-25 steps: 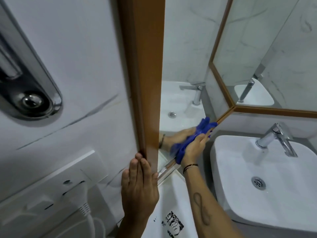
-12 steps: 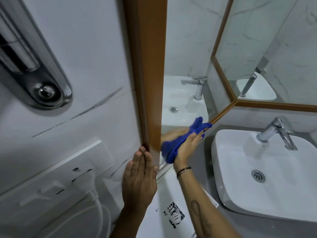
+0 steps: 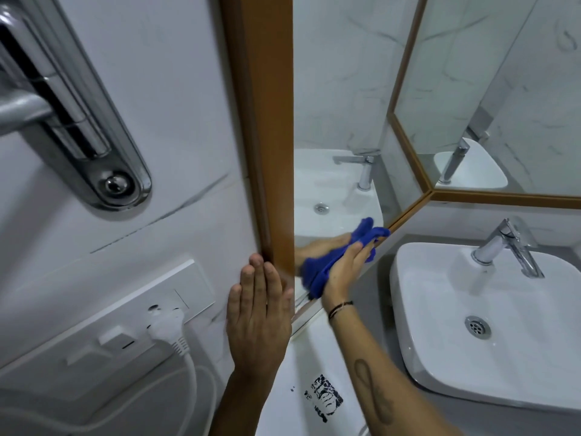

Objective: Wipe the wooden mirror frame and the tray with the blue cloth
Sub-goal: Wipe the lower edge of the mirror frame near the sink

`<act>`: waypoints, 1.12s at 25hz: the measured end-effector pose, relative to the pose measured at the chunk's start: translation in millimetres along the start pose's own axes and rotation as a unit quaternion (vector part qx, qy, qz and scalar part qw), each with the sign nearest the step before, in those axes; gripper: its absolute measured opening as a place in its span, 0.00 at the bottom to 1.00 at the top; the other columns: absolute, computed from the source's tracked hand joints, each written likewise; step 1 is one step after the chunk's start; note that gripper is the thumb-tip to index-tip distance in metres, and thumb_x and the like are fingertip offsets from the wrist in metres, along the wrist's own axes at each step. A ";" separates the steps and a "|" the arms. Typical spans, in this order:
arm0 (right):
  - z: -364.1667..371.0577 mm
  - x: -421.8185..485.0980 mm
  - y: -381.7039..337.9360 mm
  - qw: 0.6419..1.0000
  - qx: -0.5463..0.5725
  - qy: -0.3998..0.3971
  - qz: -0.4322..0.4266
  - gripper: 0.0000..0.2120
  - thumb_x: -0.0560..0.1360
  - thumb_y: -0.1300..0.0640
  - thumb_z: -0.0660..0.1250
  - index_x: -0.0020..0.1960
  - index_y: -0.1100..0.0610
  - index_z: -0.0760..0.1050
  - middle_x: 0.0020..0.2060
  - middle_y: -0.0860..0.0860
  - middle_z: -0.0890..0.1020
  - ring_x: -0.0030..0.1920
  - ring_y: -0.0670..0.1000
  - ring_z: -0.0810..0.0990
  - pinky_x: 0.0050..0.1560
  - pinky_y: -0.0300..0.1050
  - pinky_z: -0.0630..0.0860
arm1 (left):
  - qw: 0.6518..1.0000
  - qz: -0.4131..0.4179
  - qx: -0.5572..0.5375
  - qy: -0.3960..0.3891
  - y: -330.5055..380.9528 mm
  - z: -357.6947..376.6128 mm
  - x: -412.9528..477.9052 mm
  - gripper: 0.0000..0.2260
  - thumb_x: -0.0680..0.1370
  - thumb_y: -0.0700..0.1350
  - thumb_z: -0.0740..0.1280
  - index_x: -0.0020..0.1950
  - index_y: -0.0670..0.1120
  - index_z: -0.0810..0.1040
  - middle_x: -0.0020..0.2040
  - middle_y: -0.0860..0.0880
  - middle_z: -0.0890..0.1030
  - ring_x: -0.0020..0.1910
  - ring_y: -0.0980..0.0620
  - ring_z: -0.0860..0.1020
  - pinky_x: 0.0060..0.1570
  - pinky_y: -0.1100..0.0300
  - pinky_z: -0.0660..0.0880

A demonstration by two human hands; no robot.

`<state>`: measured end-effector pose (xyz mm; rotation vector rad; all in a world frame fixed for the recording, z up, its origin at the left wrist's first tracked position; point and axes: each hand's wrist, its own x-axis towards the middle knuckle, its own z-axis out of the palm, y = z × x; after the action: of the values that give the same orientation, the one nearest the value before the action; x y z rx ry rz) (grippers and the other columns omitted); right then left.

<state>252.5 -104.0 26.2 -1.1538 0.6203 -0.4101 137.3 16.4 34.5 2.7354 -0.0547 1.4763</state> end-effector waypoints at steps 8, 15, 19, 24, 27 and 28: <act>0.8 -4.5 -5.2 1.000 -0.012 -0.006 0.011 0.26 0.94 0.50 0.50 0.90 0.49 0.50 0.82 0.61 0.72 0.75 0.64 0.78 0.79 0.61 0.74 | 0.999 0.030 0.030 -0.002 -12.6 0.5 -3.7 0.38 0.89 0.52 0.60 0.90 0.38 0.43 0.91 0.40 0.42 0.91 0.46 0.42 0.89 0.51 0.41; -8.8 -94.1 36.6 0.995 -0.012 -0.083 -0.050 0.28 0.90 0.42 0.52 0.88 0.37 0.48 0.75 0.52 0.78 0.63 0.51 0.85 0.65 0.50 0.85 | 0.998 0.041 0.037 0.005 -14.2 4.8 -7.5 0.36 0.90 0.51 0.58 0.90 0.38 0.43 0.91 0.40 0.42 0.91 0.45 0.42 0.89 0.51 0.42; -1.6 -7.4 -5.5 0.998 -0.046 -0.003 -0.030 0.25 0.93 0.47 0.51 0.89 0.45 0.53 0.69 0.49 0.81 0.63 0.48 0.85 0.71 0.58 0.79 | 0.999 0.039 0.023 0.007 -13.9 4.8 -5.5 0.40 0.87 0.50 0.63 0.90 0.38 0.44 0.91 0.41 0.43 0.91 0.46 0.44 0.90 0.52 0.43; -4.6 -0.4 7.0 0.999 -0.026 -0.008 -0.022 0.26 0.93 0.46 0.51 0.90 0.45 0.53 0.72 0.53 0.80 0.65 0.54 0.83 0.76 0.60 0.79 | 0.999 0.043 0.013 0.005 -15.9 5.6 -8.8 0.42 0.84 0.46 0.65 0.91 0.39 0.44 0.91 0.41 0.43 0.91 0.46 0.44 0.90 0.51 0.42; -24.8 -83.4 71.7 0.984 -0.045 -0.130 -0.109 0.32 0.88 0.40 0.54 0.89 0.35 0.47 0.81 0.47 0.73 0.75 0.51 0.79 0.75 0.51 0.80 | 0.999 0.038 0.001 0.010 -14.8 3.1 -7.7 0.36 0.89 0.46 0.60 0.90 0.39 0.44 0.92 0.42 0.43 0.91 0.47 0.43 0.90 0.52 0.42; -33.5 -100.3 88.0 0.976 -0.079 -0.162 -0.124 0.34 0.87 0.41 0.56 0.89 0.33 0.46 0.84 0.47 0.69 0.80 0.52 0.75 0.80 0.58 0.76 | 0.999 0.035 -0.009 0.011 -13.2 0.4 -6.7 0.32 0.92 0.48 0.55 0.90 0.39 0.44 0.92 0.43 0.42 0.91 0.47 0.44 0.90 0.52 0.43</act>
<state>153.2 -36.2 -40.6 -1.4222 0.2273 -0.3766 134.6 29.6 28.5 2.7298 -0.1641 1.5149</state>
